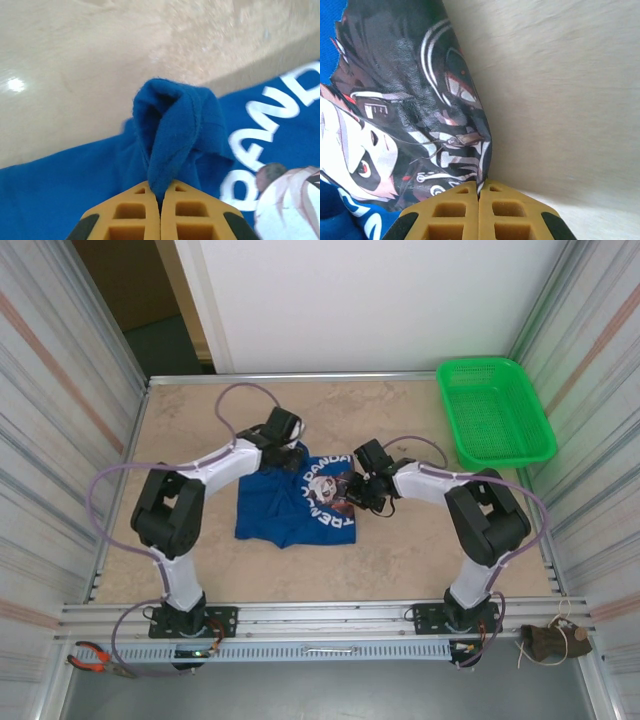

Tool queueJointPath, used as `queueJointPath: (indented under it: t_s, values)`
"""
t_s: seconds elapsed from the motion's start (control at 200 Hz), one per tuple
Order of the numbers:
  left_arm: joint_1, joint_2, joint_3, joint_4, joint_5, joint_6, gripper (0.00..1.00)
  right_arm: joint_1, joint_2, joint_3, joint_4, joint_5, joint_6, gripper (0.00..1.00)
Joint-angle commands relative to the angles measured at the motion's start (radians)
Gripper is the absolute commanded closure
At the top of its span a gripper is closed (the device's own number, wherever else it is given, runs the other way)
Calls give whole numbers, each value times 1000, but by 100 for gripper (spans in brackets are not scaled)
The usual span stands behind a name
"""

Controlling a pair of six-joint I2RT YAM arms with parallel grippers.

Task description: Fold the inside-out t-shirt

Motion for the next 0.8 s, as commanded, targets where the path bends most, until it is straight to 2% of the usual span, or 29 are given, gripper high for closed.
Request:
queueJointPath:
  t_s: [0.0,0.09,0.135,0.2,0.261,0.321,0.396,0.481,0.631,0.792]
  values:
    - [79,-74,-43,62,150,-97,100,-23,-73,-32,-68,47,-38,100]
    - [152,-75,-71,104,230,-138,93,-37,-105,-51,-90,62,-47,100]
    - [191,-68,-83,114,258,-160,85,-39,-118,-59,-97,69,-48,100]
    - [250,-64,-104,136,306,-195,58,-41,-129,-72,-100,74,-48,100]
    - [300,-71,-136,164,353,-225,42,-43,-131,-79,-100,77,-48,100]
    - [333,-96,-168,182,377,-242,35,-43,-128,-81,-100,79,-50,100]
    - [336,-160,-200,180,380,-230,33,-44,-122,-84,-100,81,-51,100]
    - [295,-261,-236,149,373,-213,32,-44,-121,-88,-99,84,-53,100]
    - [109,-401,-264,9,222,-164,26,-46,-123,-100,-98,92,-57,100]
    - [-85,-395,-287,-52,90,-123,24,-49,-113,-103,-94,90,-57,100]
